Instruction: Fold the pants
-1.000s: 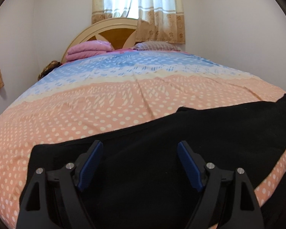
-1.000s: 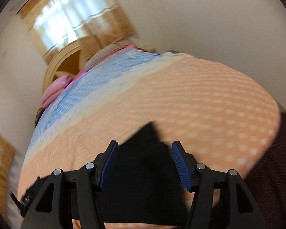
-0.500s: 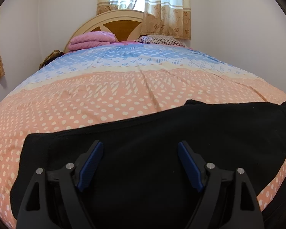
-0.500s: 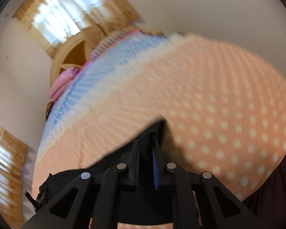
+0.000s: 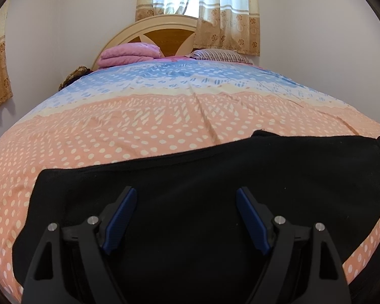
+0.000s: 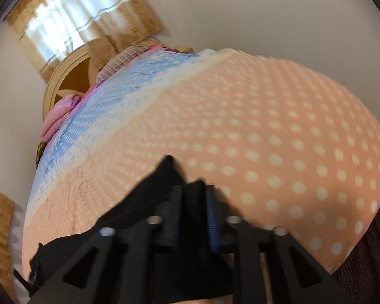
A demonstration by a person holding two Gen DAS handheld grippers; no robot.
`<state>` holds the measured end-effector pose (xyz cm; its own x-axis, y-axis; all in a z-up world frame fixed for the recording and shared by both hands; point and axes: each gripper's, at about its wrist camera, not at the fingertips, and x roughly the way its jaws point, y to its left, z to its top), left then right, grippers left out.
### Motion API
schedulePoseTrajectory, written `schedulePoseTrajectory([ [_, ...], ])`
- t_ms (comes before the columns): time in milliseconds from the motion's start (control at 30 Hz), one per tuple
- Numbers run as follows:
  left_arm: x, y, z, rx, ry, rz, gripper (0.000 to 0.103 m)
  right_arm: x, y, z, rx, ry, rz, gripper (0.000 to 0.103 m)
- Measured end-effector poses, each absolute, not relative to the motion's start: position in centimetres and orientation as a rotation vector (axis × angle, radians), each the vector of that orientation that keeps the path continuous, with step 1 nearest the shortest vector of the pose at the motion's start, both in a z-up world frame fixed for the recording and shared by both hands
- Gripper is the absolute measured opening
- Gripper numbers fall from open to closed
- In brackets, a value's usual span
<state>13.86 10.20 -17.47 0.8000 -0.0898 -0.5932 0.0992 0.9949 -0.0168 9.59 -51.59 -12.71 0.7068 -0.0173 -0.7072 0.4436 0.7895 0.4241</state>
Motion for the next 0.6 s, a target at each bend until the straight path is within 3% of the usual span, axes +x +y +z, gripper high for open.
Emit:
schedulePoseTrajectory([
  [200,13.8,10.0,-17.6,0.025,0.638,-0.09,0.084,8.0,-52.2,-9.9,0.596,0.675,-0.248,0.033],
  [400,13.8,10.0,-17.6,0.028,0.637,-0.082,0.085,10.6,-51.6,-11.1,0.616,0.821,-0.151,0.033],
  [467,13.8,10.1,-17.6,0.024,0.637,-0.084,0.085,10.8,-51.0,-11.2,0.573,0.835,-0.171,0.009],
  [600,13.8,10.1,-17.6,0.022,0.637,-0.085,0.085,9.5,-49.3,-8.6,0.525,0.738,-0.154,0.005],
])
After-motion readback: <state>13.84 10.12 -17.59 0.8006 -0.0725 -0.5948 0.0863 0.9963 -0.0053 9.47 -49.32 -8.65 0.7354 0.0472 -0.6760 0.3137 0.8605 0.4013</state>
